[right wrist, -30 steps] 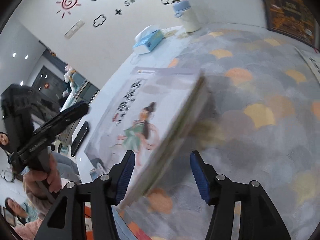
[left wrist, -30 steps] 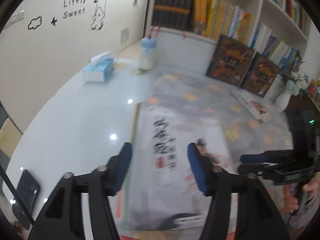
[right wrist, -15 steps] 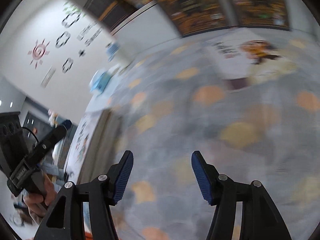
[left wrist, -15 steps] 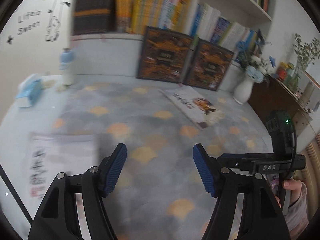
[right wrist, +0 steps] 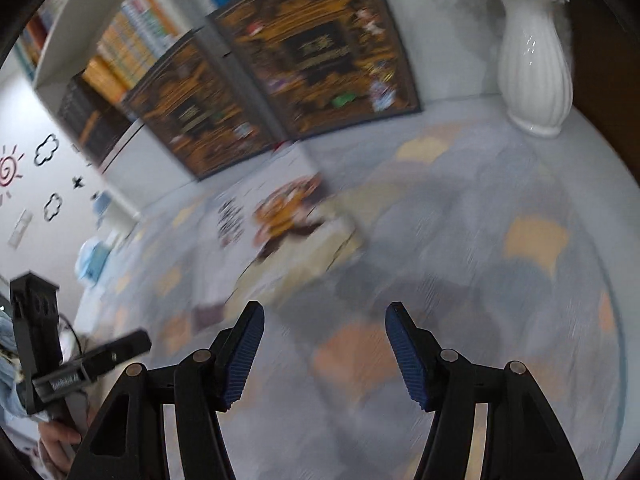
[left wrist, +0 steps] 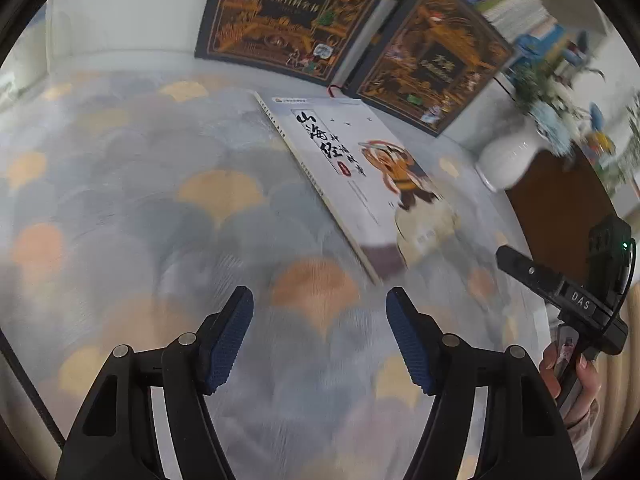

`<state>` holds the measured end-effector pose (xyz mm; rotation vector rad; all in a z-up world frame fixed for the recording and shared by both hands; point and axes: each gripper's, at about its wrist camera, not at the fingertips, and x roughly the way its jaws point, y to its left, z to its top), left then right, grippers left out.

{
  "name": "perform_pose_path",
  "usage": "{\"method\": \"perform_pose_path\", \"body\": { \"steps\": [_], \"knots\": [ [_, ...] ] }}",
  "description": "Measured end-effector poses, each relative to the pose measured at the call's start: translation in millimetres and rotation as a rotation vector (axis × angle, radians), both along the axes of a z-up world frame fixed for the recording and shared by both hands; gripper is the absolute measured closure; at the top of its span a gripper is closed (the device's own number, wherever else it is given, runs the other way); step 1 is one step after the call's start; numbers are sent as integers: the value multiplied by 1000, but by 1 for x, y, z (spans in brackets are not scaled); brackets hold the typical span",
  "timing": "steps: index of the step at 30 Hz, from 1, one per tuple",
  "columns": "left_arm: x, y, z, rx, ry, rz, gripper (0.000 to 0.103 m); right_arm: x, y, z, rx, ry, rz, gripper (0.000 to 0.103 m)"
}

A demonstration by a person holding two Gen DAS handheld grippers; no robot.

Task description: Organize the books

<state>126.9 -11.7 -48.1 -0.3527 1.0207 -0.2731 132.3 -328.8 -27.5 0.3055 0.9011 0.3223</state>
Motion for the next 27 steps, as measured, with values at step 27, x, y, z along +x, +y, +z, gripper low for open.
{"method": "perform_pose_path", "body": {
  "steps": [27],
  "knots": [
    [27, -29, -1, -41, -10, -119, 35, 53, 59, -13, -109, 140, 222, 35]
  ]
}}
